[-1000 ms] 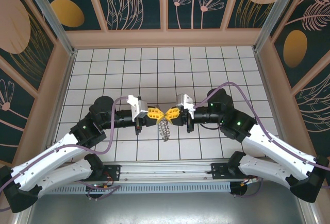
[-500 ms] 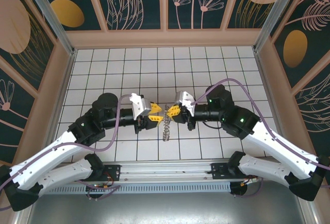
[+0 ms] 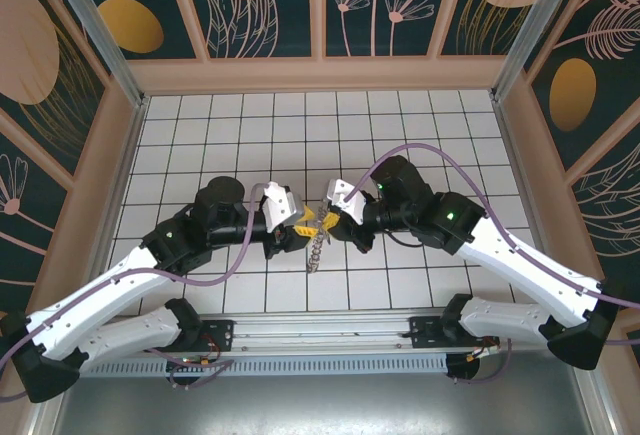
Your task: Put the keys on the keyring
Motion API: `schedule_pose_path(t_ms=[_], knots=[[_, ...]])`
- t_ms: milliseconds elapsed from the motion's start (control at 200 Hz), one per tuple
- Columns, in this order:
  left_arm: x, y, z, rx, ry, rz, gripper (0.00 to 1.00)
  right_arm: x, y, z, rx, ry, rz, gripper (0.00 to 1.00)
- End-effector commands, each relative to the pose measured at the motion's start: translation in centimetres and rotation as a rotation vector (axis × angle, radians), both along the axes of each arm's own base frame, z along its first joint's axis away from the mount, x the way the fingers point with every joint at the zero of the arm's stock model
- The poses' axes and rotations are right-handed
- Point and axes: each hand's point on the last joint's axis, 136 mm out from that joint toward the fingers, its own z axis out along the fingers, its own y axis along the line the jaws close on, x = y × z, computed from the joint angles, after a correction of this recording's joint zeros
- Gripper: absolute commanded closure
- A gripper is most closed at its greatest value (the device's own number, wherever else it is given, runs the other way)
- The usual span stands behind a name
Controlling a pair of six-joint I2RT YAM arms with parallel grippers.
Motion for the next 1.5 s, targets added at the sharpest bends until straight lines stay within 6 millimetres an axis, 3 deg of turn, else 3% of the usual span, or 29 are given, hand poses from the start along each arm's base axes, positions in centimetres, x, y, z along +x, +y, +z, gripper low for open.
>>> schedule_pose_path(t_ms=[0, 526, 756, 1116, 1386, 1491], knots=[[-0.1, -0.2, 0.6, 0.011, -0.026, -0.018, 0.65, -0.4, 0.4, 1.9, 0.033, -0.033, 0.033, 1.00], [-0.4, -0.8, -0.7, 0.024, 0.011, -0.055, 0.68, -1.5, 0.9, 1.6, 0.025, -0.009, 0.093, 1.00], [-0.7, -0.9, -1.5, 0.042, 0.036, -0.074, 0.87, -1.6, 0.7, 1.5, 0.025, -0.009, 0.092, 1.00], [-1.2, -1.1, -2.0, 0.043, 0.065, -0.100, 1.00, -1.5, 0.6, 2.3, 0.053, -0.035, 0.080, 1.00], [-1.4, -0.9, 1.5, -0.093, 0.026, -0.085, 1.00, -1.7, 0.4, 1.4, 0.049, -0.016, 0.077, 1.00], [-2.0, -0.8, 3.3, -0.177, 0.016, -0.094, 1.00, -2.2, 0.5, 0.3, 0.040, 0.027, 0.094, 0.87]])
